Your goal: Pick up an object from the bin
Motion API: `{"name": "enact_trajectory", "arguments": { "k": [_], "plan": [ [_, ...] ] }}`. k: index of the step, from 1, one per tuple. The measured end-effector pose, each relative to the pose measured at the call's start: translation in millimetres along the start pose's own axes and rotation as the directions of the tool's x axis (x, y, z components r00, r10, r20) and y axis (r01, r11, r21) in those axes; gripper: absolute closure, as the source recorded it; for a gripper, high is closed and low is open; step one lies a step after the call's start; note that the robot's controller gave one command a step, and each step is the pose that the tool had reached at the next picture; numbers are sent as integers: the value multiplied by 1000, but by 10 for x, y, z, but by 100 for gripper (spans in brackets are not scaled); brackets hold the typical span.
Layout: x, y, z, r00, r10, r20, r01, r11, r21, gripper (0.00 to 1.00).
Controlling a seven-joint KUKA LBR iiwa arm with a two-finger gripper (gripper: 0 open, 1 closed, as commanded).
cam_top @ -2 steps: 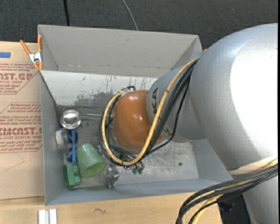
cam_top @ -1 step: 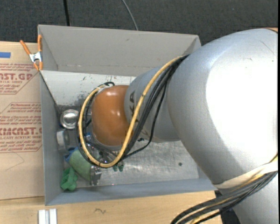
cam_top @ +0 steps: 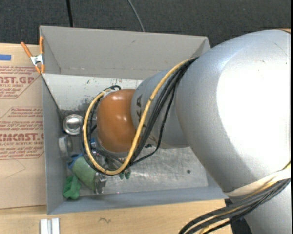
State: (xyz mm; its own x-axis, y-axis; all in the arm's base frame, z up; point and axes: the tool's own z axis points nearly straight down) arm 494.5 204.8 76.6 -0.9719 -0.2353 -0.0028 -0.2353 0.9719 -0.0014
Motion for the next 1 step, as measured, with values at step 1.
{"name": "enact_trajectory", "arguments": {
  "k": [1],
  "plan": [
    [-197, -118, -1699, 979, -204, 8, 204, 979, -1, 100]
  ]
}}
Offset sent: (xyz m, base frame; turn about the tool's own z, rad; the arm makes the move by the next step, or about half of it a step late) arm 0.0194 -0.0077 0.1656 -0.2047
